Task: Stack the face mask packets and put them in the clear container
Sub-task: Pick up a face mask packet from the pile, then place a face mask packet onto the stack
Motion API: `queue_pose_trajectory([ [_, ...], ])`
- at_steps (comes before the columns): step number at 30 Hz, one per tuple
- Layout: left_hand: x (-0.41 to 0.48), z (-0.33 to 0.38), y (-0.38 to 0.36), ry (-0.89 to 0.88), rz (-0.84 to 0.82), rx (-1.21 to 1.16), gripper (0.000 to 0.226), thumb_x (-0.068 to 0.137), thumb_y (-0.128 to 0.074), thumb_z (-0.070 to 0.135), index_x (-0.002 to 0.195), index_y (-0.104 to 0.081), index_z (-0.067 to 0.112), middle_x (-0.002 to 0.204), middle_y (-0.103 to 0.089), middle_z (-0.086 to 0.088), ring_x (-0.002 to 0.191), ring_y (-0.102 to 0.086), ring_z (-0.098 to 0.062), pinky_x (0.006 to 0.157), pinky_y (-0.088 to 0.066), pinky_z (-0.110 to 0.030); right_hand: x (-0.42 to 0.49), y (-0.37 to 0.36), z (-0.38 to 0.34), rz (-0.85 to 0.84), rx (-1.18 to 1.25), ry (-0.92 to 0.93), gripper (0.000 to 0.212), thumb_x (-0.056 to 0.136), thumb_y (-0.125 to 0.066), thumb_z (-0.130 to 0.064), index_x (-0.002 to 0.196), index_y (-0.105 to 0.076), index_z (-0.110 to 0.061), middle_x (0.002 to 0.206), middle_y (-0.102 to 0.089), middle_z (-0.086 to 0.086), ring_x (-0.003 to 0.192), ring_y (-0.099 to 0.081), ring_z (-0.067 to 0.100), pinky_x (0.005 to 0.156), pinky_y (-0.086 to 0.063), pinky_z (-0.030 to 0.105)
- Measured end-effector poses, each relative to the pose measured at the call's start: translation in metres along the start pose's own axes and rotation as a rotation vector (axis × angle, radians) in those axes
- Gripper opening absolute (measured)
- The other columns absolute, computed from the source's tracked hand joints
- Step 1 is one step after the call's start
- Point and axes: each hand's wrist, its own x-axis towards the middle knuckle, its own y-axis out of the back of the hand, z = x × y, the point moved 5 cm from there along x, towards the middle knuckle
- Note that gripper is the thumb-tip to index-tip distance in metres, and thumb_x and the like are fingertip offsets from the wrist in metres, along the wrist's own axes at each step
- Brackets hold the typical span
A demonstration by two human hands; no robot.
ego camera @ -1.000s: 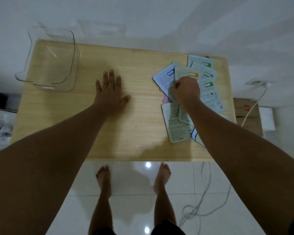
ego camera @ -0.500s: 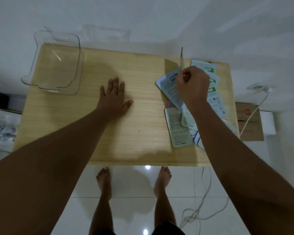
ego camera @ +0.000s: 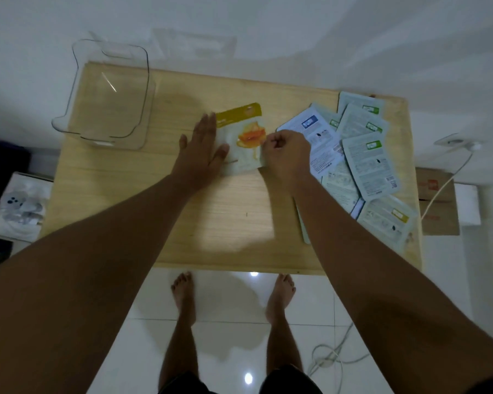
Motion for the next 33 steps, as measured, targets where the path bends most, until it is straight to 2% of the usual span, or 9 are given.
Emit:
queue_pose_trajectory([
  [2,0.001,0.0,-0.006,-0.039,-0.056,0.162,0.078,0.092,-0.026,0.061,0.157,-0.005,0.024,0.166,-0.001,-0.011,0.152,-0.006,-0.033,0.115,-0.007,-0.061,-0.006,-0.006,-0.003,-0.068,-0.118,0.015,0.015,0.086,-0.065,-0.025,0.097,-0.075,-0.021,0.092,-0.076,-0.004,0.084,-0.069,0.012,0.079,-0.059,0.032],
  [5,0.002,-0.004,-0.018,-0.089,-0.156,0.373,0.083,0.083,-0.02,0.07,0.156,-0.012,0.031,0.166,0.0,-0.011,0.15,0.001,-0.041,0.113,-0.007,-0.068,-0.01,0.005,-0.01,-0.016,-0.277,0.114,0.026,0.088,-0.063,-0.032,0.113,-0.068,-0.026,0.109,-0.07,-0.003,0.102,-0.063,0.017,0.086,-0.055,0.037],
  [8,0.002,-0.005,-0.022,-0.091,-0.176,0.405,0.08,0.087,-0.029,0.068,0.156,-0.012,0.033,0.166,0.002,-0.011,0.15,0.006,-0.043,0.113,-0.004,-0.069,0.0,0.027,-0.001,0.038,-0.45,0.112,0.053,0.084,-0.067,-0.047,0.13,-0.053,-0.024,0.133,-0.054,0.005,0.127,-0.044,0.027,0.101,-0.042,0.048],
  [12,0.003,0.004,-0.022,-0.05,-0.193,0.401,0.088,0.089,-0.036,0.068,0.157,-0.003,0.022,0.166,0.004,-0.006,0.15,0.009,-0.039,0.112,0.0,-0.071,0.016,0.033,0.028,-0.056,-0.681,0.044,0.09,0.076,-0.066,-0.066,0.144,-0.035,-0.015,0.148,-0.04,0.013,0.142,-0.027,0.035,0.112,-0.032,0.056],
  [16,0.004,0.01,-0.022,-0.059,-0.174,0.359,0.087,0.093,-0.034,0.062,0.156,-0.002,0.013,0.166,0.004,-0.005,0.152,0.007,-0.029,0.11,0.0,-0.073,0.015,0.025,0.04,-0.134,-0.728,0.09,0.071,0.09,-0.055,-0.053,0.142,-0.037,-0.008,0.15,-0.037,0.019,0.142,-0.026,0.041,0.109,-0.037,0.059],
  [22,0.001,0.0,-0.016,-0.061,-0.126,0.311,0.093,0.089,-0.037,0.059,0.155,-0.007,0.001,0.164,-0.003,-0.018,0.152,-0.002,-0.033,0.118,-0.004,-0.061,0.008,0.022,0.038,-0.111,-0.754,0.147,0.044,0.102,-0.032,-0.031,0.13,-0.05,-0.003,0.147,-0.04,0.023,0.138,-0.031,0.05,0.107,-0.037,0.063],
  [24,0.002,0.0,-0.016,-0.064,-0.13,0.315,0.09,0.092,-0.041,0.056,0.155,-0.008,0.0,0.164,-0.003,-0.018,0.152,-0.001,-0.033,0.119,-0.004,-0.06,0.007,0.025,0.033,-0.062,-0.701,0.184,0.038,0.101,-0.034,-0.029,0.117,-0.057,-0.003,0.13,-0.055,0.022,0.123,-0.048,0.048,0.097,-0.045,0.061],
  [27,0.003,0.002,-0.015,-0.061,-0.128,0.315,0.088,0.094,-0.046,0.052,0.154,-0.008,0.0,0.164,-0.003,-0.018,0.152,-0.001,-0.032,0.119,-0.004,-0.06,0.012,0.034,0.03,-0.024,-0.617,0.166,0.031,0.098,-0.04,-0.029,0.101,-0.059,-0.004,0.099,-0.066,0.02,0.093,-0.063,0.039,0.078,-0.052,0.045],
  [33,0.004,0.0,-0.016,-0.043,-0.14,0.313,0.087,0.094,-0.044,0.052,0.154,-0.009,0.002,0.164,-0.002,-0.017,0.152,0.0,-0.031,0.119,-0.004,-0.059,0.011,0.04,0.031,-0.115,-0.643,0.173,0.044,0.091,-0.061,-0.044,0.115,-0.056,-0.007,0.113,-0.063,0.014,0.102,-0.061,0.031,0.084,-0.051,0.042],
])
